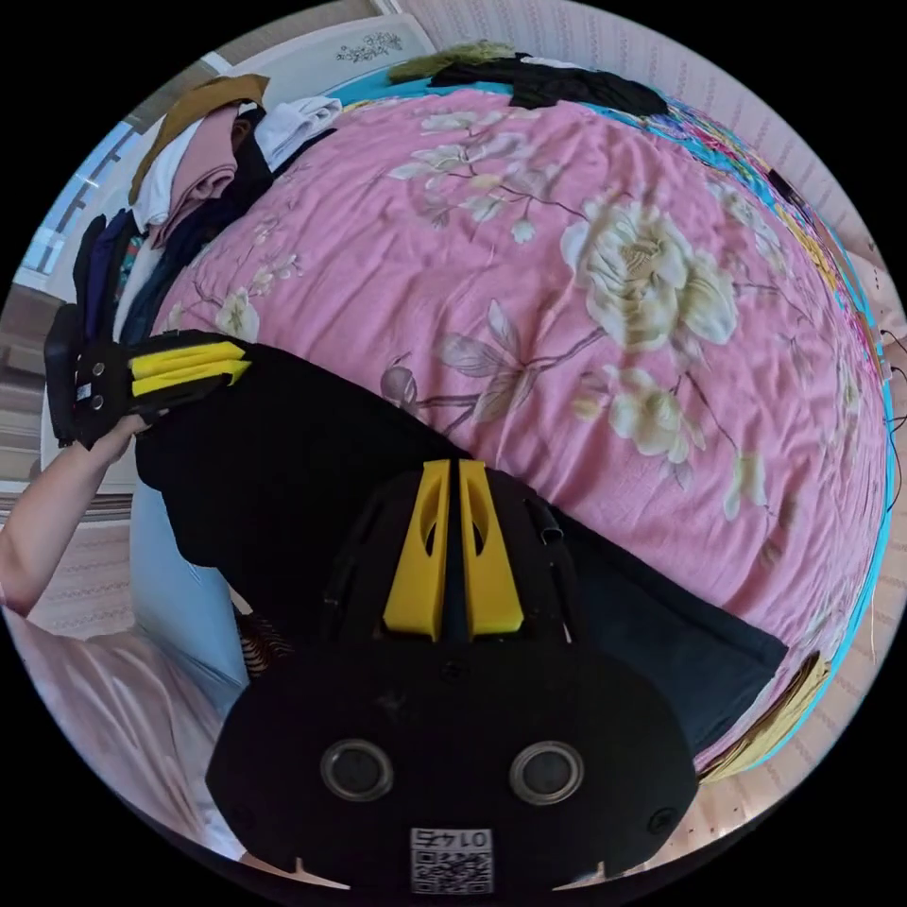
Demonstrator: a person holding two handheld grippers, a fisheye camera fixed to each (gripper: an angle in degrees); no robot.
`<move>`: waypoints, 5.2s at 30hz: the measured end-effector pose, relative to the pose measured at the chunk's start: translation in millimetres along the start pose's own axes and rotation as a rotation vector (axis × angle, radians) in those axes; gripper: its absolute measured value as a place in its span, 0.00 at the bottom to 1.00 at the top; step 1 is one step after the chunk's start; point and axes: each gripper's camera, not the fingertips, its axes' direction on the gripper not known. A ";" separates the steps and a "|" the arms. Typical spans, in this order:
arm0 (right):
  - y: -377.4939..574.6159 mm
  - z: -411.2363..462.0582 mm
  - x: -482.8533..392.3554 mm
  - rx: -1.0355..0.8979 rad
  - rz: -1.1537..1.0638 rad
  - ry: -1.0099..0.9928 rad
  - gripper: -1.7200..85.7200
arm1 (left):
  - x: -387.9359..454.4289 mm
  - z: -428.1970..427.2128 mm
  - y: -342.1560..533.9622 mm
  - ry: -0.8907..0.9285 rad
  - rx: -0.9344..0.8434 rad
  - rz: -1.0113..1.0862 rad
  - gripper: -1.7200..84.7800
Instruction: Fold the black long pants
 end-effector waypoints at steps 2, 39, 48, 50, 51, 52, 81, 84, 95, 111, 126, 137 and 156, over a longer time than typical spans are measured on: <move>26.9 -41.5 18.9 0.092 0.021 -0.044 0.03 | 0.7 -10.1 0.9 -0.011 0.011 0.007 0.03; 243.9 -466.0 372.1 0.324 0.608 -0.094 0.02 | 22.9 -22.2 -92.3 0.051 -0.099 0.085 0.01; 272.7 -542.9 372.4 0.367 0.601 -0.090 0.02 | 36.2 -20.9 -104.9 0.043 -0.085 0.106 0.01; 274.3 -575.6 376.5 0.392 0.587 -0.062 0.02 | 35.8 -29.6 -110.3 0.037 -0.059 0.099 0.01; 273.5 -583.5 379.0 0.390 0.583 -0.056 0.02 | 35.2 -31.3 -112.0 0.042 -0.052 0.094 0.01; 271.2 -598.7 385.0 0.388 0.576 -0.038 0.02 | 33.7 -33.9 -116.3 0.055 -0.030 0.079 0.01; 551.9 -650.8 398.5 0.737 1.129 -0.254 0.08 | 103.4 -89.0 -188.8 0.071 0.198 0.148 0.08; 582.1 -650.0 401.2 0.858 1.106 -0.316 0.04 | 150.0 -89.3 -236.8 0.150 0.225 0.282 0.09; 636.3 -650.3 401.5 0.989 1.013 -0.243 0.02 | 341.9 -22.5 -406.9 0.376 0.093 0.509 0.11; 680.9 -550.9 426.0 1.076 1.126 -0.167 0.02 | 395.2 3.9 -397.7 0.251 -0.036 0.625 0.02; 680.6 -358.2 457.2 1.020 1.192 -0.216 0.02 | 170.1 -108.5 -221.4 0.313 0.266 0.338 0.08; 650.7 -201.7 382.4 0.940 1.184 -0.169 0.03 | -121.5 -122.7 358.7 0.068 0.198 -0.842 0.07; 36.4 251.9 -235.8 -0.104 -0.593 -0.098 0.25 | -231.1 -33.4 514.2 0.103 0.355 -0.830 0.14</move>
